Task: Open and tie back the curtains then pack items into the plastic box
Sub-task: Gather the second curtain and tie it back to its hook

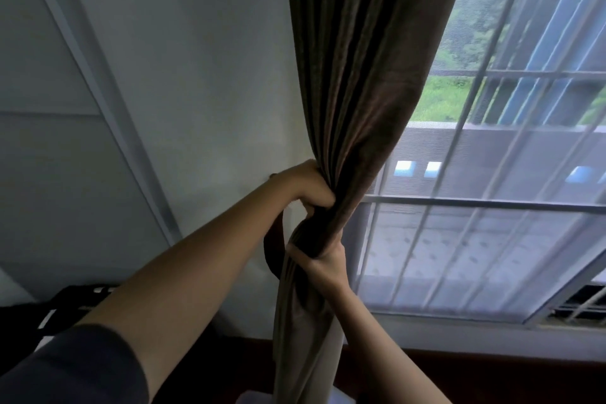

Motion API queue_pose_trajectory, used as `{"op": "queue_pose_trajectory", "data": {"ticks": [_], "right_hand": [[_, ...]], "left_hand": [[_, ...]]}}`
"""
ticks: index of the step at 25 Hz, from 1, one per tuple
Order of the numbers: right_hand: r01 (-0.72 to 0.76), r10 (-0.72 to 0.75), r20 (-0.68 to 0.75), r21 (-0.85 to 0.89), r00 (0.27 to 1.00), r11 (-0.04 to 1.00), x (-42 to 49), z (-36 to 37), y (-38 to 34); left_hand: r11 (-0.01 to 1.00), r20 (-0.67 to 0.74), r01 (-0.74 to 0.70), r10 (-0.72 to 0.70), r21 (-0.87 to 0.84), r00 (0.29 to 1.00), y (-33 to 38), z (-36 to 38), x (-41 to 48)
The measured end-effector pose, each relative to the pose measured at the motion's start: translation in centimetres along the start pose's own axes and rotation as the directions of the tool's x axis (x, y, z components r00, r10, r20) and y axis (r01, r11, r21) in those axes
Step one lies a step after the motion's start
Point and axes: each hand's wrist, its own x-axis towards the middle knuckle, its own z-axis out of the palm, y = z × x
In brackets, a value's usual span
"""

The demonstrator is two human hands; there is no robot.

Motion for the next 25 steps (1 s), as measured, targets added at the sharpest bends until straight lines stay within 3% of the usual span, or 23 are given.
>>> {"op": "queue_pose_trajectory", "data": {"ticks": [4, 8, 13, 18, 25], "right_hand": [[-0.063, 0.065, -0.023, 0.080, 0.998, 0.995, 0.1, 0.4, -0.4], [-0.084, 0.087, -0.027, 0.091, 0.996, 0.992, 0.7, 0.6, -0.3], [-0.107, 0.106, 0.024, 0.046, 0.994, 0.993, 0.6, 0.9, 0.1], [-0.112, 0.106, 0.066, 0.085, 0.992, 0.990, 0.6, 0.8, -0.1], [-0.065, 0.052, 0.151, 0.084, 0.987, 0.994, 0.2, 0.5, -0.8]], "left_hand": [[1.000, -0.033, -0.003, 0.003, 0.010, 0.999, -0.1, 0.6, 0.1], [0.991, 0.044, 0.049, -0.044, -0.122, 0.998, 0.1, 0.7, -1.2], [0.994, 0.096, 0.027, -0.017, -0.105, 0.995, 0.0, 0.7, -1.2], [0.998, -0.200, 0.041, -0.048, -0.039, 0.979, 0.5, 1.9, -1.3], [0.964, -0.271, 0.025, -0.100, -0.265, 0.957, -1.6, 2.6, -0.9]]}}
